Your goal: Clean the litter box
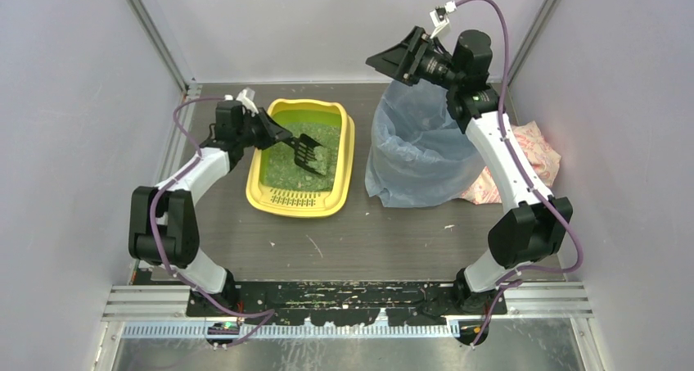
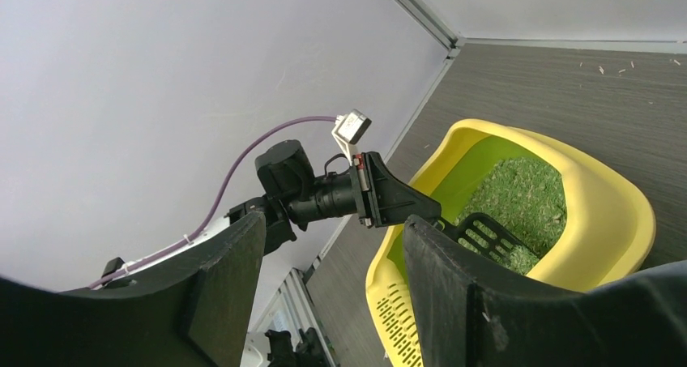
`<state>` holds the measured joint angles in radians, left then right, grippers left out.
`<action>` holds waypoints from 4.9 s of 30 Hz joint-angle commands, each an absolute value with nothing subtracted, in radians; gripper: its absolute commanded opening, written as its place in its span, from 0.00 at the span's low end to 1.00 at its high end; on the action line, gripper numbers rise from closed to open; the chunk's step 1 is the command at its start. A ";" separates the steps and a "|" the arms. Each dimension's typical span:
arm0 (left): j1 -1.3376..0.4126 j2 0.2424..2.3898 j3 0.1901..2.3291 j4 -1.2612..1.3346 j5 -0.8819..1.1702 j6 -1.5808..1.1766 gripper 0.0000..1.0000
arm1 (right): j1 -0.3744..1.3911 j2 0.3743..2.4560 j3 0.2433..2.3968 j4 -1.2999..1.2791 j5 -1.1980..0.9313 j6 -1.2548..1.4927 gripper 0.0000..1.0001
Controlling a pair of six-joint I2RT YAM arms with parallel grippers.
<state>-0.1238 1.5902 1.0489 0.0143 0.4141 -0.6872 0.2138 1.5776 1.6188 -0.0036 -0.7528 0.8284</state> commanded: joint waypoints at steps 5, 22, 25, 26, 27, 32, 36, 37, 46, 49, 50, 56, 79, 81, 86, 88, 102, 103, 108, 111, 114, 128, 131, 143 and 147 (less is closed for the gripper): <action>-0.070 1.494 1.077 0.014 0.503 -0.704 0.00 | 0.210 1.560 1.603 0.075 -0.775 0.850 0.68; 0.063 1.437 1.068 -0.086 0.591 -0.653 0.00 | 0.210 1.561 1.571 0.118 -0.781 0.889 0.68; 0.062 1.443 1.110 -0.147 0.591 -0.605 0.00 | 0.210 1.558 1.561 0.122 -0.780 0.892 0.68; 0.057 1.453 1.134 -0.194 0.597 -0.576 0.00 | 0.210 1.559 1.558 0.127 -0.780 0.895 0.68; 0.052 1.459 1.148 -0.219 0.600 -0.566 0.00 | 0.210 1.560 1.555 0.134 -0.779 0.899 0.68; 0.068 1.447 1.090 -0.137 0.624 -0.627 0.00 | 0.210 1.559 1.547 0.166 -0.781 0.922 0.68; 0.069 1.451 1.060 -0.078 0.655 -0.678 0.00 | 0.210 1.560 1.545 0.166 -0.781 0.923 0.68; 0.069 1.452 1.054 -0.065 0.662 -0.690 0.00 | 0.211 1.561 1.544 0.166 -0.780 0.923 0.68; 0.100 1.489 0.941 0.269 0.788 -0.985 0.00 | 0.209 1.555 1.538 0.160 -0.782 0.916 0.68; 0.134 1.478 0.919 0.308 0.801 -1.017 0.00 | 0.210 1.552 1.529 0.157 -0.782 0.914 0.68; 0.149 1.475 0.914 0.311 0.809 -1.019 0.00 | 0.210 1.550 1.527 0.156 -0.782 0.913 0.68; 0.247 1.465 0.863 0.409 0.866 -1.090 0.00 | 0.210 1.542 1.516 0.151 -0.786 0.913 0.68; 0.211 1.499 0.804 0.677 0.818 -1.296 0.00 | 0.211 1.532 1.542 0.100 -0.783 0.881 0.68; 0.209 1.510 0.802 0.744 0.853 -1.339 0.00 | 0.212 1.536 1.539 0.098 -0.787 0.877 0.68; 0.178 1.497 0.808 0.721 0.843 -1.335 0.00 | 0.212 1.530 1.543 0.096 -0.786 0.873 0.67; 0.177 1.468 0.809 0.678 0.797 -1.331 0.00 | 0.210 1.530 1.560 0.074 -0.787 0.853 0.67; 0.050 1.471 1.258 0.176 0.680 -1.373 0.00 | 0.171 1.469 1.611 0.097 -0.757 0.902 0.67; 0.033 1.485 1.303 0.163 0.669 -1.381 0.00 | 0.164 1.467 1.619 0.102 -0.756 0.911 0.67; -0.074 1.578 1.502 0.125 0.630 -1.383 0.00 | 0.145 1.435 1.642 0.095 -0.739 0.917 0.67; -0.152 1.641 1.635 0.081 0.605 -1.349 0.00 | 0.129 1.404 1.638 0.087 -0.718 0.917 0.67; -0.227 1.715 1.755 0.046 0.569 -1.309 0.00 | 0.115 1.374 1.639 0.074 -0.708 0.913 0.67; -0.481 2.045 2.241 -0.139 0.535 -0.942 0.00 | 0.087 1.302 1.619 -0.060 -0.688 0.801 0.67; -0.520 2.043 2.255 -0.139 0.557 -0.774 0.00 | 0.084 1.292 1.620 -0.090 -0.685 0.764 0.67; -0.698 1.984 2.380 -0.443 0.470 -0.117 0.00 | 0.061 1.354 1.510 0.318 -0.750 1.106 0.67; -0.719 1.985 2.435 -0.480 0.418 -0.066 0.00 | 0.055 1.387 1.509 0.459 -0.780 1.222 0.67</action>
